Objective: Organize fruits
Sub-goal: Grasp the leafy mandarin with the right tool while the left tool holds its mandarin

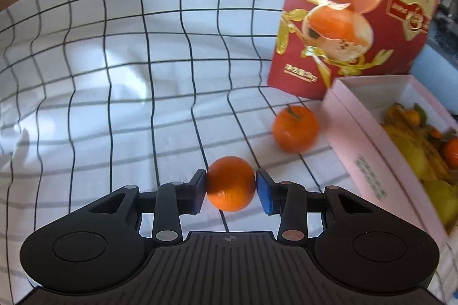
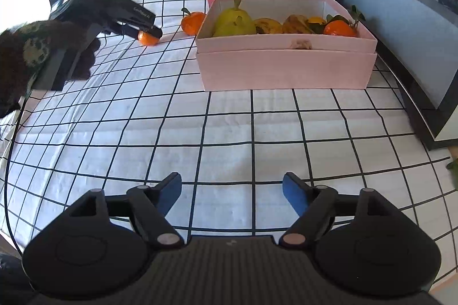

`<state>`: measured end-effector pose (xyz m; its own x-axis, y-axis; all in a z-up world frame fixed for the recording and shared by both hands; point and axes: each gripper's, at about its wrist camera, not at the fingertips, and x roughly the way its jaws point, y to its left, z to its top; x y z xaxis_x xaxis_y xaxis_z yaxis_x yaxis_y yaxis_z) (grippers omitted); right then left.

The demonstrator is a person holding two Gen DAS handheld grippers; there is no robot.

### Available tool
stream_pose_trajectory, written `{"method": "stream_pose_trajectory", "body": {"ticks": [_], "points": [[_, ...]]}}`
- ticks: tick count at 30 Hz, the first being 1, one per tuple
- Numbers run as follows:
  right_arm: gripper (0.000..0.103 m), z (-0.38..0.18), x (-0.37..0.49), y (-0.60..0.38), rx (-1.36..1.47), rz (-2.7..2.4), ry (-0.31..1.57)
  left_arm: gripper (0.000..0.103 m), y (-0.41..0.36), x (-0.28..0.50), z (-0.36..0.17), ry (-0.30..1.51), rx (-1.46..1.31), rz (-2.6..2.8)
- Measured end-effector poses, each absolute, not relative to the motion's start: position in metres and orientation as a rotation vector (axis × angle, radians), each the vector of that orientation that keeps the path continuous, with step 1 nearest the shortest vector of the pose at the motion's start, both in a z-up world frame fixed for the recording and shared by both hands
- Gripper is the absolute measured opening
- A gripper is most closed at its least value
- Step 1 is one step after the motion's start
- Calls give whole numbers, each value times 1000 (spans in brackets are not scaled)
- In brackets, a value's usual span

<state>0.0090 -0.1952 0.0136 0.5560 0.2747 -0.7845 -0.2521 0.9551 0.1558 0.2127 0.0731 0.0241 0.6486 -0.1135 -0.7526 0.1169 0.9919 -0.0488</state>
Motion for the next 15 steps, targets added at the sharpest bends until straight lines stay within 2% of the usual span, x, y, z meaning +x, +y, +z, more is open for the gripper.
{"method": "stream_pose_trajectory", "body": {"ticks": [2, 4, 5, 14, 15], "points": [[89, 11, 7, -194, 29, 322, 920, 43, 73, 195, 29, 853, -31, -159], [101, 9, 6, -191, 31, 332, 922, 43, 72, 175, 35, 850, -49, -192], [103, 8, 5, -190, 29, 334, 926, 43, 70, 165, 37, 848, -53, -205], [102, 7, 9, -173, -127, 365, 972, 43, 53, 89, 43, 897, -108, -284], [94, 10, 13, -173, -123, 373, 977, 43, 53, 85, 44, 904, -118, -284]]}}
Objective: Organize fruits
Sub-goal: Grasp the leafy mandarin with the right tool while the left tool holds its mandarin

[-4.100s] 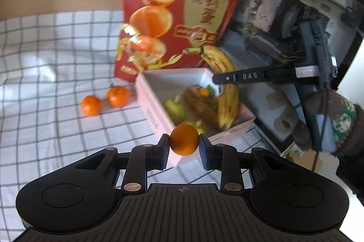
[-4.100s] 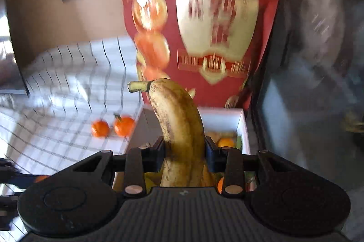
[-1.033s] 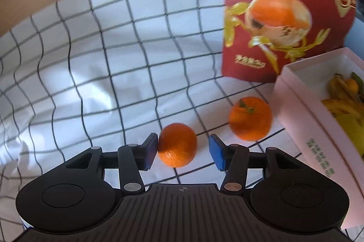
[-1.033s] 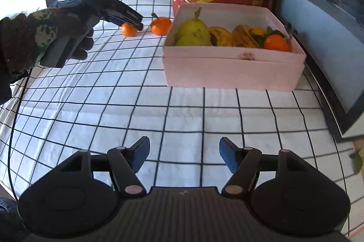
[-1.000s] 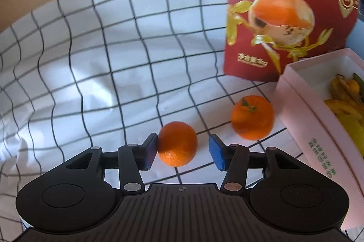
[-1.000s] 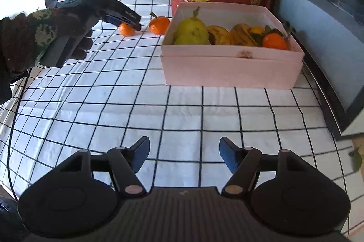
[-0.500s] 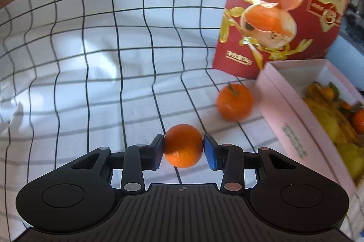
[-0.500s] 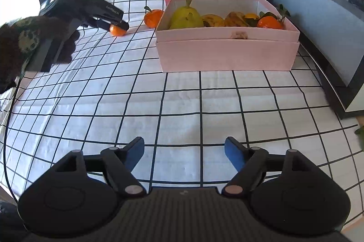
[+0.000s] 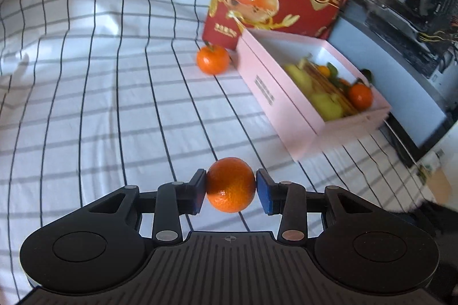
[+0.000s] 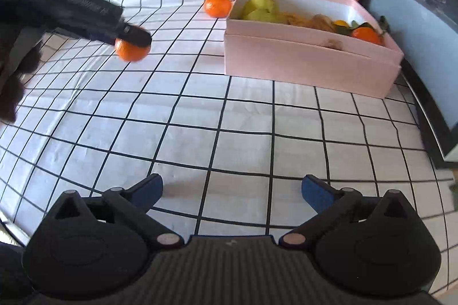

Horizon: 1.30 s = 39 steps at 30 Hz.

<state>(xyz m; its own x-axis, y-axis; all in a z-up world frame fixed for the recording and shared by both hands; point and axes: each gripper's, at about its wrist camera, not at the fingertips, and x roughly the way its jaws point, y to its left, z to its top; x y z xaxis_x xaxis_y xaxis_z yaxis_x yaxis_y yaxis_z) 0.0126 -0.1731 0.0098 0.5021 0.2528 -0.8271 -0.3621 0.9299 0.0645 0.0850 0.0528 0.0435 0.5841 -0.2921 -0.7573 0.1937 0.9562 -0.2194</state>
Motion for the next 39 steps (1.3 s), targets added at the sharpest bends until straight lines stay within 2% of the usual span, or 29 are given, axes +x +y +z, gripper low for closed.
{"method": "stream_pose_trajectory", "body": {"ticks": [1, 8, 11, 14, 19, 21, 29, 33, 34, 35, 36, 39], "points": [[87, 14, 17, -173, -115, 385, 976, 43, 55, 81, 44, 906, -124, -278], [87, 71, 63, -139, -216, 446, 733, 43, 83, 57, 51, 921, -155, -185], [87, 85, 105, -114, -245, 465, 689, 43, 101, 48, 52, 925, -179, -133], [87, 83, 158, -79, -270, 480, 729, 43, 117, 43, 51, 933, -198, -93], [76, 58, 240, -33, -280, 468, 904, 43, 139, 35, 50, 927, -243, -47], [75, 48, 261, -19, -308, 434, 934, 43, 147, 33, 51, 924, -257, -35], [75, 7, 297, 11, -514, 399, 1008, 43, 164, 29, 54, 920, -277, -13], [74, 3, 299, 7, -510, 405, 1022, 43, 166, 30, 52, 931, -287, -20], [65, 2, 300, 6, -504, 409, 1027, 43, 167, 31, 51, 934, -289, -25], [60, 3, 299, 4, -502, 412, 1029, 43, 166, 32, 50, 937, -290, -30], [48, 4, 296, 4, -521, 399, 1021, 43, 166, 33, 50, 940, -290, -35], [48, 10, 285, -4, -474, 463, 1048, 43, 162, 38, 47, 951, -291, -52]]}}
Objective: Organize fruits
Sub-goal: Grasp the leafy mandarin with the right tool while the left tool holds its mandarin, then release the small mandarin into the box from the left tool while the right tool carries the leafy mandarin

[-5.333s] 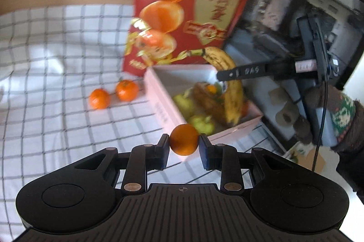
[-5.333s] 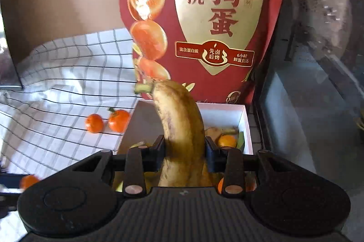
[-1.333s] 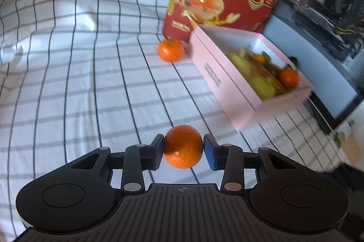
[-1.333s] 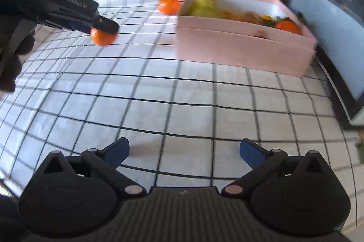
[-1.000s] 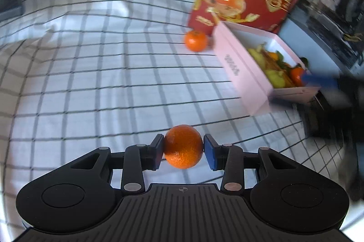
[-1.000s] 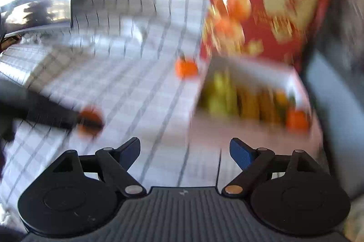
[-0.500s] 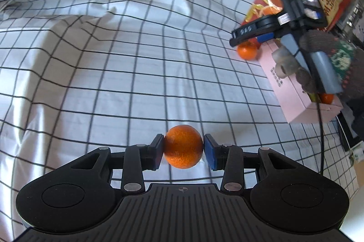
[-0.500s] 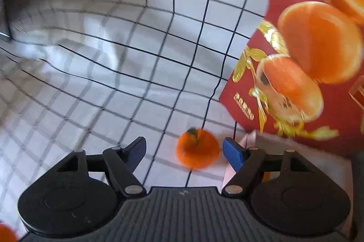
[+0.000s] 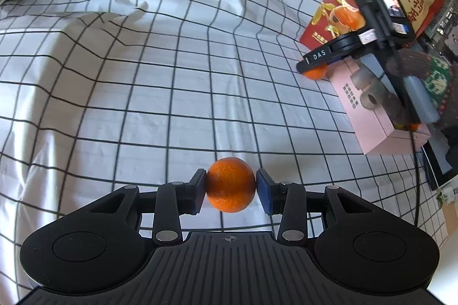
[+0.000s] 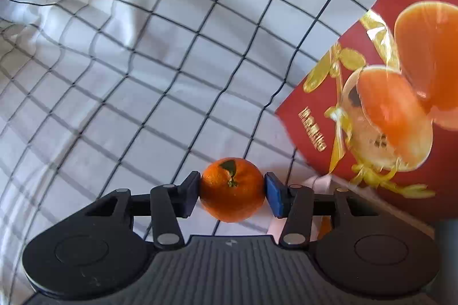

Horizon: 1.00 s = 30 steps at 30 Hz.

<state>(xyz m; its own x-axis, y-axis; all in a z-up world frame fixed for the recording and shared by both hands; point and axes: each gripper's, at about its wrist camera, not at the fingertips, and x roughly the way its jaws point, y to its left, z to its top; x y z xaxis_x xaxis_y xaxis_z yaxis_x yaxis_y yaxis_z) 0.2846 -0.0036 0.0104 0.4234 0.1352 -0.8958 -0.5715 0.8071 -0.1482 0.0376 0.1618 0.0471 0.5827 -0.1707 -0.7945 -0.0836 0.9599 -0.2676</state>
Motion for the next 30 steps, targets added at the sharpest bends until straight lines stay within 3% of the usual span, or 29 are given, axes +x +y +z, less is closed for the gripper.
{"method": "stream_pose_trajectory", "body": {"ticks": [12, 21, 30], "points": [[48, 76, 146, -47, -322, 722, 970, 43, 120, 43, 44, 990, -262, -180], [48, 93, 78, -143, -223, 565, 933, 43, 51, 42, 59, 1040, -230, -423], [48, 98, 43, -243, -83, 335, 845, 43, -6, 115, 142, 768, -137, -538]]}}
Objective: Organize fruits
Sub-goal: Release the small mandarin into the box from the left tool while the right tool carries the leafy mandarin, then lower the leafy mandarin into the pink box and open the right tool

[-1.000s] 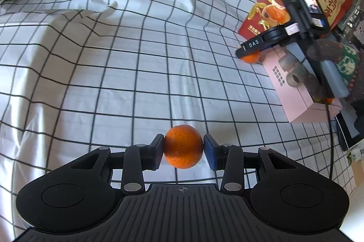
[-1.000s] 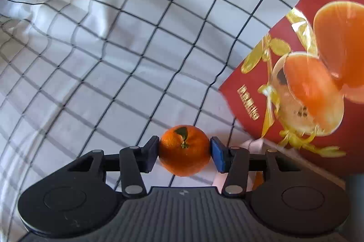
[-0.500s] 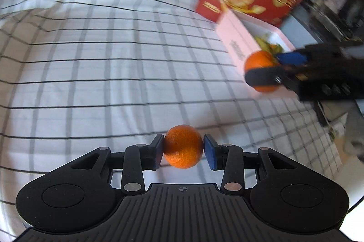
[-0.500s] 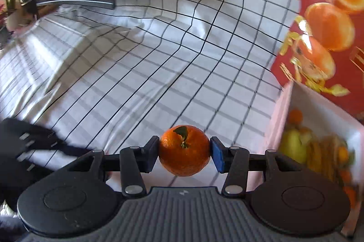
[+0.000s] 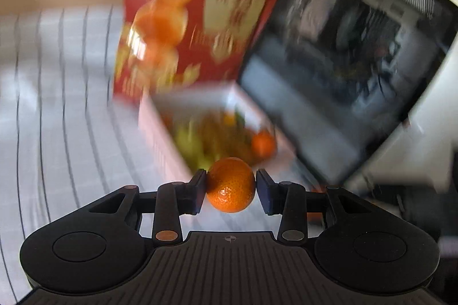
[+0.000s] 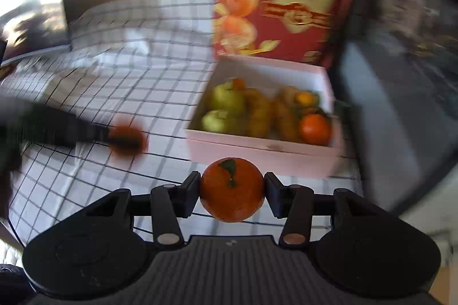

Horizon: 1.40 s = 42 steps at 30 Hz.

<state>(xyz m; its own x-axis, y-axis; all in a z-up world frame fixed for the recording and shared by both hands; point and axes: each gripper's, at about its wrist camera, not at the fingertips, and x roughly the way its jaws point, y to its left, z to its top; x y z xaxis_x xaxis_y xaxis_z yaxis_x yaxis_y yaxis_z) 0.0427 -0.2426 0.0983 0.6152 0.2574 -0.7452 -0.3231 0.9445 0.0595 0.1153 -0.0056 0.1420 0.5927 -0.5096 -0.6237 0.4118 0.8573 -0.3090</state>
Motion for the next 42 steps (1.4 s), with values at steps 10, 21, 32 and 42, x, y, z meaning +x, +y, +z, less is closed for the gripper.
{"method": "stream_pose_trajectory", "body": {"ticks": [10, 21, 32, 42], "points": [[48, 80, 40, -288, 70, 229, 834, 43, -70, 287, 86, 911, -95, -407], [48, 74, 62, -296, 113, 205, 842, 42, -32, 264, 106, 762, -165, -399], [48, 105, 199, -257, 227, 355, 823, 42, 18, 128, 79, 803, -98, -353], [50, 47, 293, -184, 304, 412, 979, 42, 45, 70, 42, 886, -132, -259]]}}
